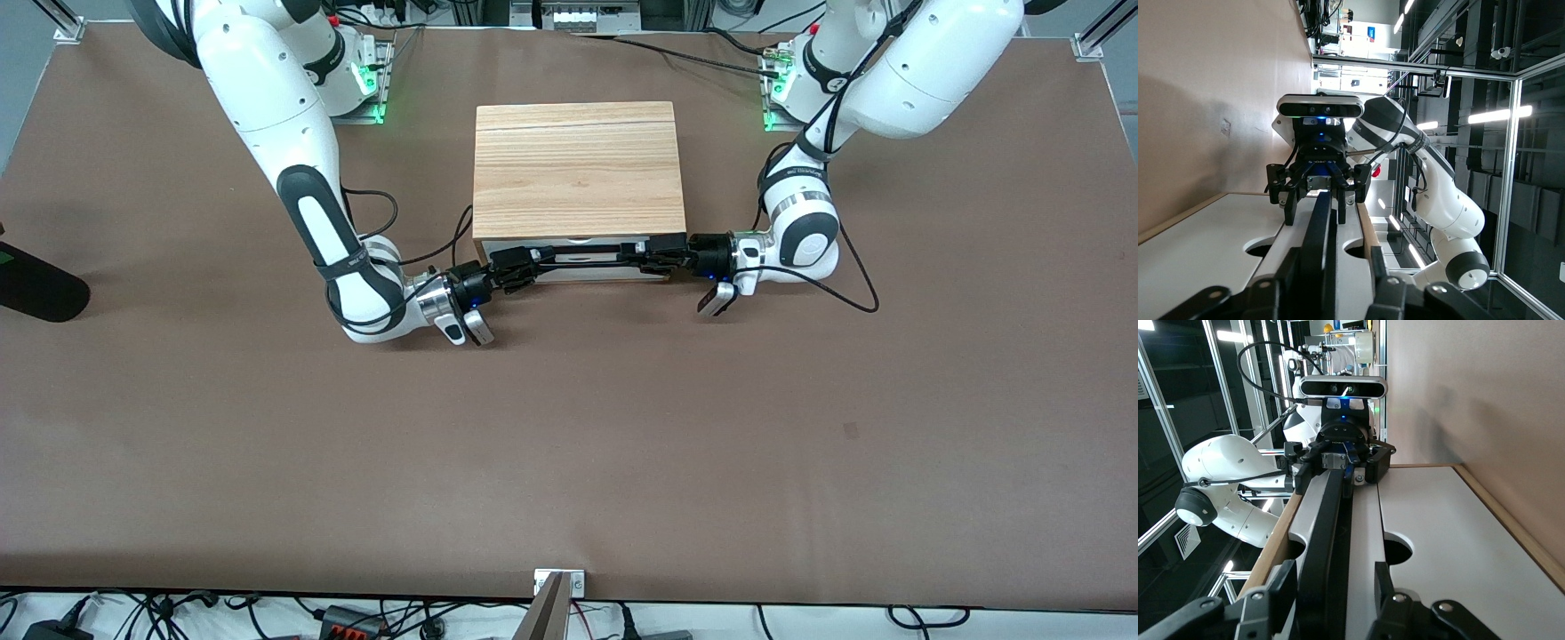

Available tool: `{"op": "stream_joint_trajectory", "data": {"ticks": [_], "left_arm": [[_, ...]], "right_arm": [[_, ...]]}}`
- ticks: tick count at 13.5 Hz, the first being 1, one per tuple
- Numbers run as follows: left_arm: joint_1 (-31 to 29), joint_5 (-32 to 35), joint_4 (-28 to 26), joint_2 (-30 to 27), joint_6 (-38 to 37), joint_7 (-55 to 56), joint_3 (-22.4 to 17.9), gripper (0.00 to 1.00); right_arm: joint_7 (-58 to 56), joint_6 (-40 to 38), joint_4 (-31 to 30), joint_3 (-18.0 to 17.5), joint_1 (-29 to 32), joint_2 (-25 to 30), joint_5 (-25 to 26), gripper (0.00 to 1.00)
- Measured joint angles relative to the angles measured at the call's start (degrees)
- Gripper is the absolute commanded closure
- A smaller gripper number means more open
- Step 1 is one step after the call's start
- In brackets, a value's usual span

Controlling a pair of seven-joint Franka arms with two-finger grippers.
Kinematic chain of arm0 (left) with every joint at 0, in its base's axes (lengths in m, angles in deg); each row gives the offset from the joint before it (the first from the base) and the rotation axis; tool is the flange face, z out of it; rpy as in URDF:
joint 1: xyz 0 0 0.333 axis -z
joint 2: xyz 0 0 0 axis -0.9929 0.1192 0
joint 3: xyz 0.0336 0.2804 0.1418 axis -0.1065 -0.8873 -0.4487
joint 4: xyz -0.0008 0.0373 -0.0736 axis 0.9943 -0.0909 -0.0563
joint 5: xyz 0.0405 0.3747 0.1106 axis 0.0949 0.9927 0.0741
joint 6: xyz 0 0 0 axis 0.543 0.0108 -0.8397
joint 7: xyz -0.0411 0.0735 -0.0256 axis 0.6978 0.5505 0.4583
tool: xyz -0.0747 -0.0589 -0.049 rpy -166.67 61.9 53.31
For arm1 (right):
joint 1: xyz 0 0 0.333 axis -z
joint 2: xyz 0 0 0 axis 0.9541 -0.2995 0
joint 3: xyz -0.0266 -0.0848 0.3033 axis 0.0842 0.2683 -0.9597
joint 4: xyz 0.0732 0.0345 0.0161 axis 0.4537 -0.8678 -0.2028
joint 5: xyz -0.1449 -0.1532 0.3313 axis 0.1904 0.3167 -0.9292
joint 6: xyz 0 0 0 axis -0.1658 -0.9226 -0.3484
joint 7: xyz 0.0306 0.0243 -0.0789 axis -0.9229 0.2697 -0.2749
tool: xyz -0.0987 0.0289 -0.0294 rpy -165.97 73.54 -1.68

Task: Pull top drawer with both arms simultaneously
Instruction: 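Close both grippers on the black drawer handle from opposite ends, then pull the handle outward with both grippers to slide the drawer open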

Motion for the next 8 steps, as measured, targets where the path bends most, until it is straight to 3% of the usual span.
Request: {"op": "stream_joint_trajectory", "data": {"ticks": [1,2,4,8], "left_arm": [[0.0,-0.1,0.0,0.2,0.0,-0.4,0.0,0.61],[-0.1,-0.1,0.0,0.3,-0.1,-0.5,0.0,0.63],[-0.2,-0.2,0.0,0.7,-0.1,-0.8,0.0,0.65],[-0.5,-0.3,0.0,1.2,-0.2,-0.9,0.0,0.84]], "right_arm": [[0.1,-0.2,0.0,0.0,0.1,0.0,-0.3,0.94],[0.1,-0.3,0.1,0.0,0.1,0.1,-0.5,1.0],[0.1,-0.6,0.3,0.0,0.1,0.2,-0.6,1.0],[0.1,-0.6,0.3,0.0,0.1,0.2,-0.6,1.0]]}}
